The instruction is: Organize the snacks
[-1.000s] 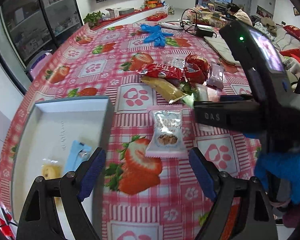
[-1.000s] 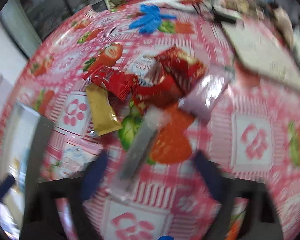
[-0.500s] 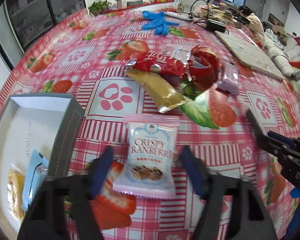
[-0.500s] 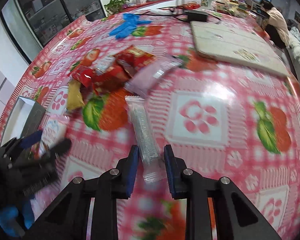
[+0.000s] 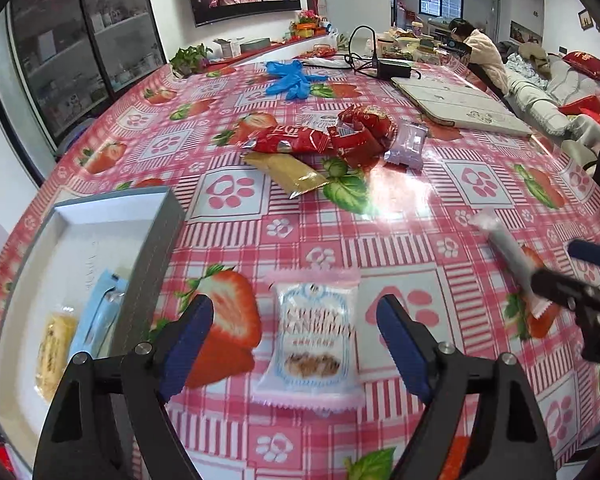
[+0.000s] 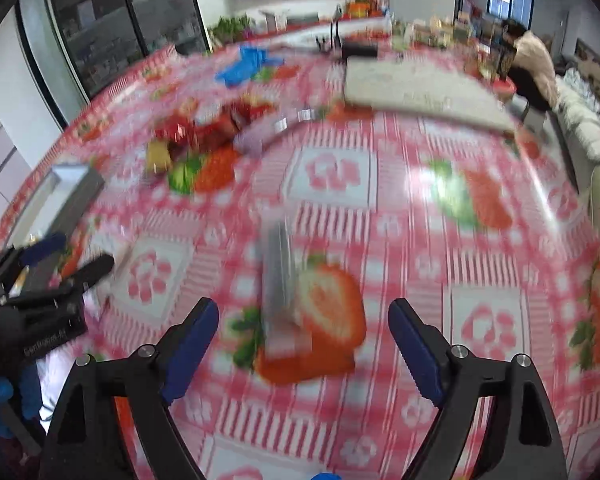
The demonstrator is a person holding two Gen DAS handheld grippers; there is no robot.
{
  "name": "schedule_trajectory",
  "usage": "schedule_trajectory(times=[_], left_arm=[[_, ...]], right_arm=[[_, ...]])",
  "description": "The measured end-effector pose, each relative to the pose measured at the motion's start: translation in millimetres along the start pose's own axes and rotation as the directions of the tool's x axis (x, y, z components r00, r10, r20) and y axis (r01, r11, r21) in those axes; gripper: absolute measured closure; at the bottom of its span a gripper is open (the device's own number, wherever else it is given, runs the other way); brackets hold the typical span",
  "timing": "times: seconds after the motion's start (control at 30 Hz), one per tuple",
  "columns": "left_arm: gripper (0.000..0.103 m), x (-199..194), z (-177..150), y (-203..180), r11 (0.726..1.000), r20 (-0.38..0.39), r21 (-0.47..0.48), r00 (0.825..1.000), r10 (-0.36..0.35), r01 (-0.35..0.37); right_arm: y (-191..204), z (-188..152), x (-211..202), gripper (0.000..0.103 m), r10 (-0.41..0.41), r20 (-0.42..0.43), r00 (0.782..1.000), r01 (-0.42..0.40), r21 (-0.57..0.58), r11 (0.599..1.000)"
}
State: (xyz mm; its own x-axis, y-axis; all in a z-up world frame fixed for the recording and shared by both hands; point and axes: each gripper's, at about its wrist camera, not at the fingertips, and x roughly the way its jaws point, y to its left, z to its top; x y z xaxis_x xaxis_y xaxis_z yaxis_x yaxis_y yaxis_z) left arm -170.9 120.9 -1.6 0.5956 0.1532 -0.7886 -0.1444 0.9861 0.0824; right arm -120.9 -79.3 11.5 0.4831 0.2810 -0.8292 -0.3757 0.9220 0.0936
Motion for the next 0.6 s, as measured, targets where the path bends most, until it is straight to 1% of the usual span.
schedule_trajectory(times=[0.07, 0.13, 0.17, 0.2, 0.23, 0.27, 0.33, 0.37, 0.6], left_arm=[[0.016, 11, 1, -4, 1.000, -0.015, 0.017, 1.000, -0.006, 0.006], [0.017, 22, -1, -8, 0.999, -0.038, 0.031, 0.999, -0.014, 0.015], [0.016, 22, -2, -8, 0.999, -0.019, 0.024, 0.999, -0.033, 0.033], [0.016, 24, -4, -9, 0.999, -0.015, 0.024, 0.999, -0.047, 0.048], [0.015, 24, -4, -8, 0.998, 0.001, 0.018, 0.998, -0.058, 0.058], [0.014, 26, -5, -7, 0.998, 0.012, 0.009, 0.998, -0.069, 0.069], [0.008, 28, -6, -2, 0.995, -0.003, -0.025, 0.996, -0.092, 0.092], [0.000, 32, -5, 0, 0.995, -0.020, -0.036, 0.995, -0.094, 0.093], [0.000, 31, -6, -1, 0.996, -0.019, -0.036, 0.996, -0.086, 0.085]], right_arm=[[4, 9, 9, 0.015, -0.005, 0.003, 1.000, 0.005, -0.008, 1.000], [6, 13, 25, 0.015, 0.005, -0.026, 1.000, -0.005, 0.000, 1.000], [7, 11, 30, 0.015, 0.004, -0.039, 0.999, -0.003, 0.005, 1.000], [7, 9, 36, 0.013, 0.001, -0.053, 0.999, -0.001, 0.011, 1.000], [9, 7, 38, 0.005, -0.010, -0.037, 0.999, 0.010, 0.000, 1.000], [10, 4, 39, 0.000, -0.019, -0.032, 0.999, 0.019, -0.010, 1.000], [15, -2, 42, 0.000, -0.055, -0.020, 0.998, 0.054, -0.051, 0.997], [19, -4, 41, 0.000, -0.058, 0.003, 0.998, 0.058, -0.071, 0.996], [19, -7, 38, 0.000, -0.055, 0.017, 0.998, 0.056, -0.066, 0.996]])
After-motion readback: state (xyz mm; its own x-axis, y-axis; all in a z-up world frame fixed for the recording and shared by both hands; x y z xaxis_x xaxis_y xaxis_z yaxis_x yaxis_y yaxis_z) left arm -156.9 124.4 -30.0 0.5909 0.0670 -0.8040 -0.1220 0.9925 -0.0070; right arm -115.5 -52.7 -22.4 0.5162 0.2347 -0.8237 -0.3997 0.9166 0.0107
